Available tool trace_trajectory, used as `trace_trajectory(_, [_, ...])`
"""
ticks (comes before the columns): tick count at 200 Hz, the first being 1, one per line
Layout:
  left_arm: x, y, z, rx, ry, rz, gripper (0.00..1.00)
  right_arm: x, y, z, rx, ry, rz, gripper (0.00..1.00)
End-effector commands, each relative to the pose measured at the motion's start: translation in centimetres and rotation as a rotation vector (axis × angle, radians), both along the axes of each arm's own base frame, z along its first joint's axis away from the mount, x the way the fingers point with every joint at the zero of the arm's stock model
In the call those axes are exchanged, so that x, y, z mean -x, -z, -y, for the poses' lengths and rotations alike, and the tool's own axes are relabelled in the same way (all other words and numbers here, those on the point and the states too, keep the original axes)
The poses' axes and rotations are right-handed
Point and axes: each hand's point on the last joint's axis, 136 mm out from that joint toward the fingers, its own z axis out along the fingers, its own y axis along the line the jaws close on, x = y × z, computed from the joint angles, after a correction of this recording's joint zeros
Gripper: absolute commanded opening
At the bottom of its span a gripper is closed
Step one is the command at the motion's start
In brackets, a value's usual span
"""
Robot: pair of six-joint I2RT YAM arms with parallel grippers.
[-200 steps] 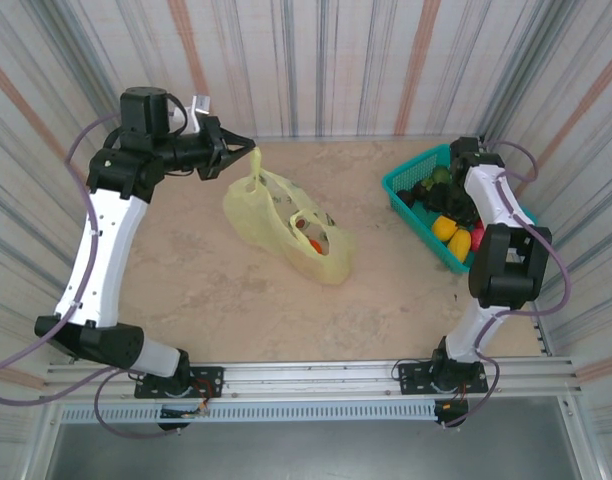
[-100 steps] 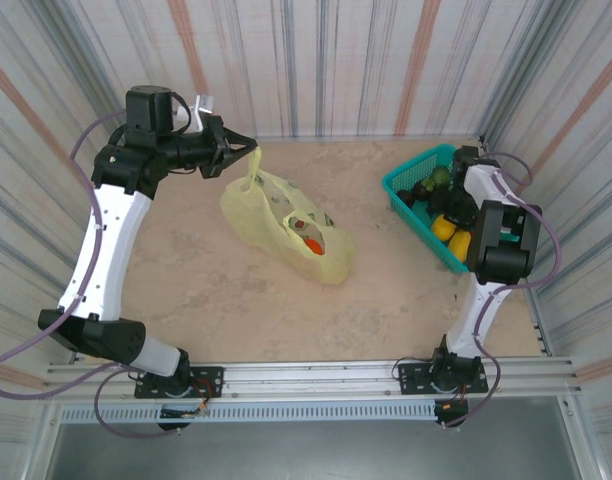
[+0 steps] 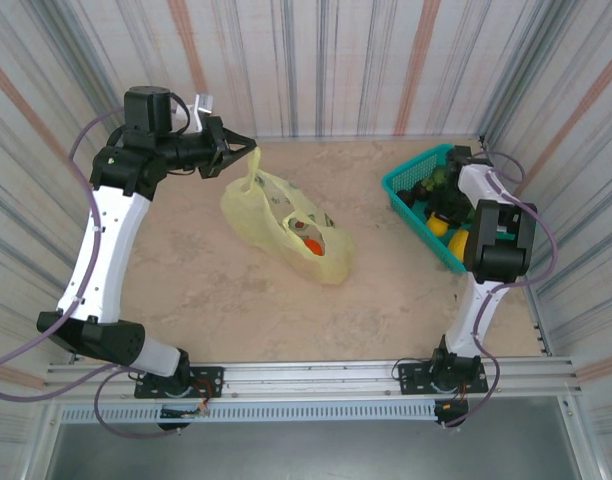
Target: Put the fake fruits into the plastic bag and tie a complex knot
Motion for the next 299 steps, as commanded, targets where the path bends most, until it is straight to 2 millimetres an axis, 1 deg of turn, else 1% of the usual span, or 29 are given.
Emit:
trace_trajectory(1, [0.3, -1.1, -0.4, -0.003, -0.006, 0.049, 0.0, -0.2, -5.4, 0.6, 0.038, 0.035, 0.105, 0.55])
trace_trajectory(17, [0.1, -1.2, -0.4, -0.002, -0.007, 0.051, 0.0, -0.5, -7.8, 0.0, 0.033, 0.046, 0.169, 0.54])
trace_trajectory(32, [-0.1, -1.2, -0.5, -0.005, -0.009, 0.055, 0.0, -0.8, -10.5, -1.1, 0.027, 0.03, 0.236, 0.54])
trace_trajectory(50, [-0.3, -1.1, -0.7, -0.006, -0.017, 0.05, 0.0, -1.3, -14.4, -3.6, -0.021, -0.008, 0.328, 0.53])
trace_trajectory(62, [-0.3, -1.0, -0.7, -0.009, -0.019, 0.05, 0.0, -1.5, -17.7, -5.7, -0.047, -0.054, 0.407, 0.52])
trace_trajectory(84, [-0.3, -0.8, -0.8, -0.012, -0.022, 0.044, 0.0, -1.7, -24.0, -11.4, -0.181, -0.187, 0.58, 0.53])
trace_trajectory(96, [-0.4, -0.9, -0.9, -0.016, -0.024, 0.05, 0.0, -1.5, -27.3, -15.1, -0.279, -0.283, 0.667, 0.53])
trace_trajectory(101, [-0.4, -0.9, -1.0, -0.017, -0.025, 0.051, 0.0, -1.2, -28.4, -16.7, -0.321, -0.327, 0.693, 0.53])
trace_trajectory(104, [-0.4, -0.9, -1.0, -0.017, -0.026, 0.049, 0.0, -1.0, -28.7, -17.5, -0.343, -0.348, 0.698, 0.53])
trace_trajectory(106, [-0.4, -0.9, -1.0, -0.017, -0.026, 0.049, 0.0, -0.8, -30.0, -18.1, -0.357, -0.367, 0.729, 0.53])
trace_trajectory(110, [-0.4, -0.9, -1.1, -0.018, -0.028, 0.052, 0.0, -0.5, -31.2, -19.3, -0.384, -0.401, 0.757, 0.53])
trace_trajectory(120, [-0.4, -0.9, -1.1, -0.018, -0.03, 0.053, 0.0, 0.4, -33.3, -22.3, -0.462, -0.488, 0.806, 0.52])
trace_trajectory(131, [-0.5, -0.9, -1.1, -0.019, -0.03, 0.052, 0.0, 1.7, -35.1, -25.7, -0.566, -0.586, 0.838, 0.52])
trace_trajectory(143, [-0.5, -1.0, -1.2, -0.018, -0.031, 0.055, 0.0, 2.9, -36.1, -28.9, -0.643, -0.678, 0.838, 0.52])
trace_trajectory(155, [-0.5, -1.3, -1.2, -0.016, -0.032, 0.063, 0.0, 4.1, -36.2, -31.9, -0.712, -0.769, 0.817, 0.52])
trace_trajectory(167, [-0.5, -1.4, -1.3, -0.015, -0.035, 0.066, 0.0, 5.0, -35.8, -34.2, -0.763, -0.83, 0.794, 0.52])
trace_trajectory(193, [-0.2, -1.5, -1.4, -0.015, -0.035, 0.07, 0.0, 7.2, -35.2, -38.2, -0.86, -0.95, 0.747, 0.52])
trace_trajectory(205, [0.0, -1.5, -1.5, -0.016, -0.036, 0.07, 0.0, 8.3, -34.7, -39.7, -0.889, -1.005, 0.719, 0.53])
trace_trajectory(227, [0.3, -1.7, -1.9, -0.015, -0.044, 0.078, 0.0, 9.5, -33.2, -41.3, -0.947, -1.037, 0.633, 0.53])
trace_trajectory(264, [0.9, -1.8, -2.4, -0.012, -0.053, 0.083, 0.0, 11.5, -29.5, -43.0, -0.963, -1.089, 0.495, 0.52])
trace_trajectory(279, [1.1, -1.9, -2.4, -0.006, -0.051, 0.083, 0.0, 12.1, -27.9, -43.2, -0.933, -1.104, 0.452, 0.53])
trace_trajectory(299, [1.4, -2.0, -2.4, -0.004, -0.046, 0.089, 0.0, 11.8, -25.3, -42.6, -0.852, -1.088, 0.402, 0.52])
